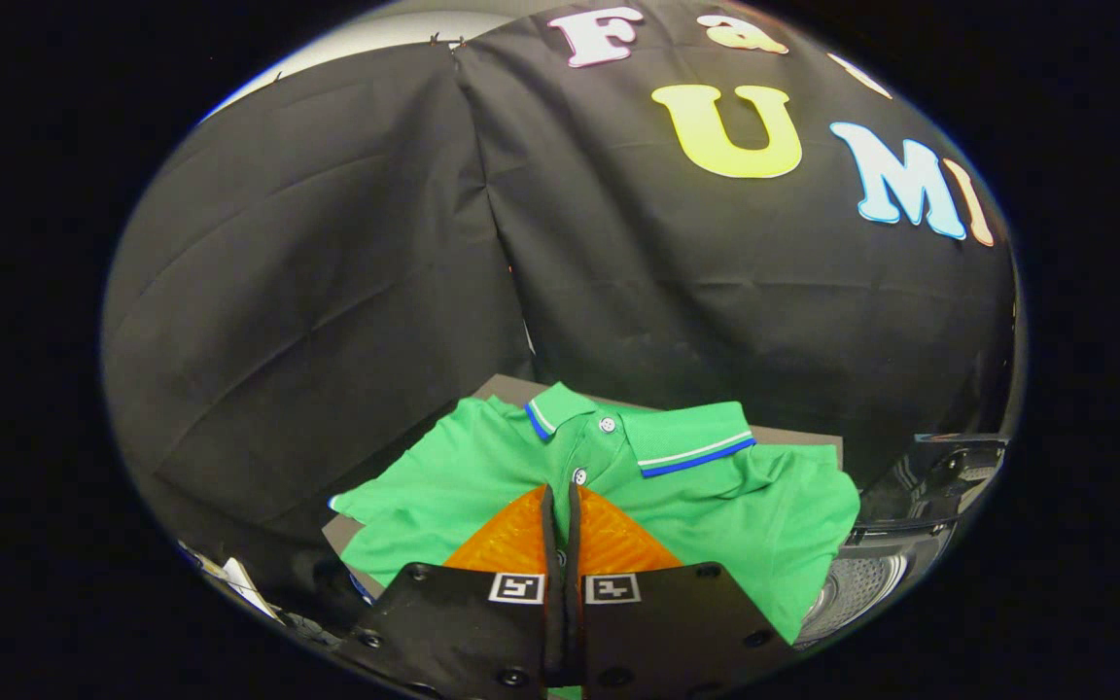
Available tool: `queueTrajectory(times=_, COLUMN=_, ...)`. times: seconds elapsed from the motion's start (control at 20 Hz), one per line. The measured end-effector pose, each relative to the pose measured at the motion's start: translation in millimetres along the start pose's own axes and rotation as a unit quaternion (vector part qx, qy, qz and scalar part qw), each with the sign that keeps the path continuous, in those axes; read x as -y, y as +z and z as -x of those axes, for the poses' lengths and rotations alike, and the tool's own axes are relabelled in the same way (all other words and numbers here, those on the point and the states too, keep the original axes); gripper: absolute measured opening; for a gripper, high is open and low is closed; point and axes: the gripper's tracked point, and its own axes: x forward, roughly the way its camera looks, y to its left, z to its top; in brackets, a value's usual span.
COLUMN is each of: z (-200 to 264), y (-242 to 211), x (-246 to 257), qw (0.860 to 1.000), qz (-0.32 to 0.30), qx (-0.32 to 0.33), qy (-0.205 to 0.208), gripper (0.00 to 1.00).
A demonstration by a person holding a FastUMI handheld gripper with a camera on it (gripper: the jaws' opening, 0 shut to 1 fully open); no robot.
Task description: Put the clothes into the washing machine and then close the washing machine lid.
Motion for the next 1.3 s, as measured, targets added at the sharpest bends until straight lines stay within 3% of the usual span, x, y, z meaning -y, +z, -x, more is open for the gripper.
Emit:
queueTrajectory(times=0.65, z=87, y=17, x=81, qw=0.998, qz=-0.010, qx=0.052, qy=-0.025, gripper=0.01)
queueTrajectory(times=1.3, z=134, y=3, x=158, qw=0.995, qz=-0.051, qx=0.064, qy=-0.052, gripper=0.01)
